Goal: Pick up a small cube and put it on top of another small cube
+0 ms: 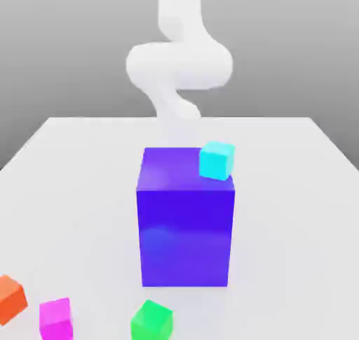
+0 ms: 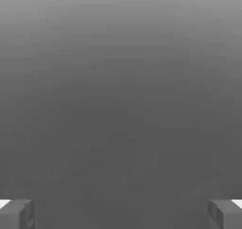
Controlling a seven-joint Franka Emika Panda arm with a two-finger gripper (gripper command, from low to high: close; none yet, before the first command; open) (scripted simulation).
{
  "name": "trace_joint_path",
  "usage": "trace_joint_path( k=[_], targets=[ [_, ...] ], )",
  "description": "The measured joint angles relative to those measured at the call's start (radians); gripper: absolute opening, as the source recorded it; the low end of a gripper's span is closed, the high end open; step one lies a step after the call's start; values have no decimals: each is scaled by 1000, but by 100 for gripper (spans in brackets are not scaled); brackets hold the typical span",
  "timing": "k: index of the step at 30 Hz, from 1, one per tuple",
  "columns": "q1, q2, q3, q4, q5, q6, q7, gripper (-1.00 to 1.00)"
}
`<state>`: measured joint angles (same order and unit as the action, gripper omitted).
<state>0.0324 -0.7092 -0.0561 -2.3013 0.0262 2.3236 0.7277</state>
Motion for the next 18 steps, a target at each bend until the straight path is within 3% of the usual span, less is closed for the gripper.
trace_joint_path(
  k=[11, 18],
  targets=[
    [96, 404, -218, -6, 166, 104, -357, 0],
    [89, 660, -291, -9, 280, 167, -587, 0]
  ],
)
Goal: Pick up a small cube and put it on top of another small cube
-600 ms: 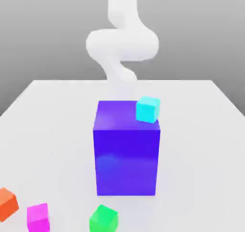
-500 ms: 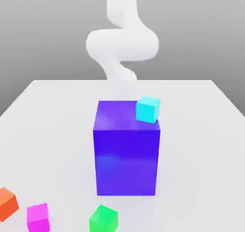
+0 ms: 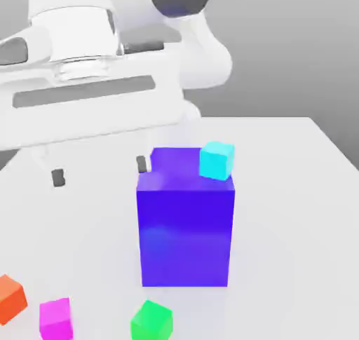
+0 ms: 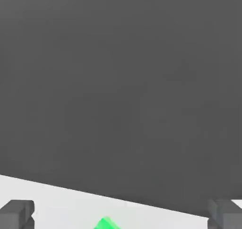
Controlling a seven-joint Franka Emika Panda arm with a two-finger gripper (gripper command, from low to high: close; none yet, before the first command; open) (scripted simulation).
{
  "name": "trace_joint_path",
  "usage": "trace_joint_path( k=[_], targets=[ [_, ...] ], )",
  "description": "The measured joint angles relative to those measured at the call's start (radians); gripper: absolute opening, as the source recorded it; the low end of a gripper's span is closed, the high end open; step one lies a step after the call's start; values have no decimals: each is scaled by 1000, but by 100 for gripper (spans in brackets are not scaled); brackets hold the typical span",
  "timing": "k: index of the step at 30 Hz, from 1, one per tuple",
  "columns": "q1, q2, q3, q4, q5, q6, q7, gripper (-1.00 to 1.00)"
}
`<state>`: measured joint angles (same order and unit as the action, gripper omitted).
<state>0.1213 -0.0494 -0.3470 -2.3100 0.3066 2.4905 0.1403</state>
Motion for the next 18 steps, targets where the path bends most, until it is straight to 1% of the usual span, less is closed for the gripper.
trace_joint_path(
  k=[3, 6, 9, 12, 14, 16, 17, 18],
  targets=[
    [-25, 105, -9, -2, 32, 30, -87, 0],
    [-53, 205, -11, -6, 42, 65, -159, 0],
    [-80, 298, -17, -11, 31, 104, -216, 0],
    [-102, 385, -35, -18, -1, 147, -259, 0],
    [-127, 453, -14, -8, 21, 192, -292, 0],
    [-165, 527, 30, 10, 62, 245, -326, 0],
    [-182, 560, 51, 18, 83, 268, -342, -100],
    [-182, 560, 51, 18, 83, 268, -342, -100]
  ],
)
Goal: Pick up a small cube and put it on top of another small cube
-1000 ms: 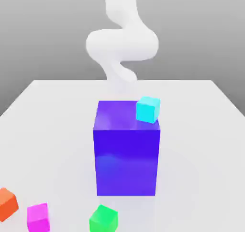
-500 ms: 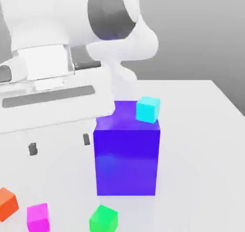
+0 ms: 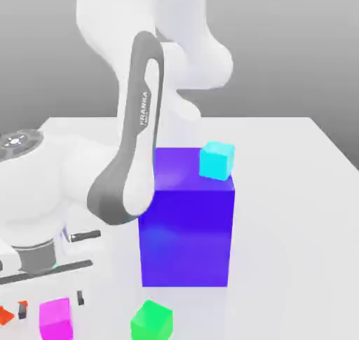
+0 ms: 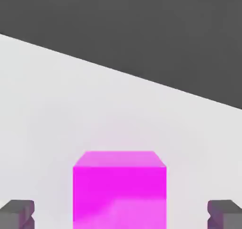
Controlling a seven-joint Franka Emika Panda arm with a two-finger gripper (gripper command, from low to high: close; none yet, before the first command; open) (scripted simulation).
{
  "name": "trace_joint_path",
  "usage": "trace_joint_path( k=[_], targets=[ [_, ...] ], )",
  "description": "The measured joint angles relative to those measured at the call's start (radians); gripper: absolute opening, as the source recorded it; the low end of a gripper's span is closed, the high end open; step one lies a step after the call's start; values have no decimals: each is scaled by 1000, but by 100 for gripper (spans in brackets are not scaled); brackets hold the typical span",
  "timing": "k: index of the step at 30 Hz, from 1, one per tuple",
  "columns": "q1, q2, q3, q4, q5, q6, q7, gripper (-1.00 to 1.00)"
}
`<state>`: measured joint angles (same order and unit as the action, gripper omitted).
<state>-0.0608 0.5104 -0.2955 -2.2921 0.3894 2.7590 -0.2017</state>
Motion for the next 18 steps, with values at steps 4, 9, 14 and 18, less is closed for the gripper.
trace_joint_path(
  k=[4, 9, 14, 18],
  targets=[
    [0, 0, 0, 0, 0, -2, 0, -100],
    [37, -86, -50, -23, -61, -63, 43, -100],
    [126, -237, -27, -85, -204, -135, -54, -100],
    [187, -315, 41, -133, -287, -150, -206, -100]
  ],
)
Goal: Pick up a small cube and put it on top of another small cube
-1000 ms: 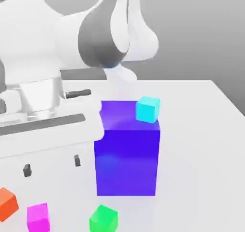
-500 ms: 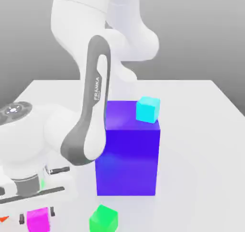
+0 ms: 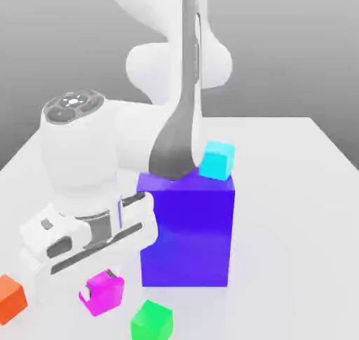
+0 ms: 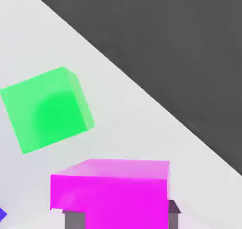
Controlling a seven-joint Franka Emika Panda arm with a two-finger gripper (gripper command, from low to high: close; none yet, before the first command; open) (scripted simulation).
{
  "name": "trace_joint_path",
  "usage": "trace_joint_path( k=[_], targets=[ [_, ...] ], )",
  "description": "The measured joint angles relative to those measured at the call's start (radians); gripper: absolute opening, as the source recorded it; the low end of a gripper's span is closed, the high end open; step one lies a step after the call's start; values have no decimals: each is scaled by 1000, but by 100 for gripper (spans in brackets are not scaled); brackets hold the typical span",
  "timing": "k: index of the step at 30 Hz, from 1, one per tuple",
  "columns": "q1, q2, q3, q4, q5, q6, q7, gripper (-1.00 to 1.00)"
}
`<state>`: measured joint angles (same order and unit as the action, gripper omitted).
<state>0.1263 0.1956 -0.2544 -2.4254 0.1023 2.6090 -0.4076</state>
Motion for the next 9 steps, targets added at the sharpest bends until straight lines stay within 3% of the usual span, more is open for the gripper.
trace_joint_path(
  k=[4, 5, 9],
  targets=[
    [-6, 99, 60, -5, 35, 106, -93, -100],
    [-10, 117, 66, -5, 44, 123, -102, 100],
    [-10, 117, 66, -4, 44, 123, -102, 100]
  ],
)
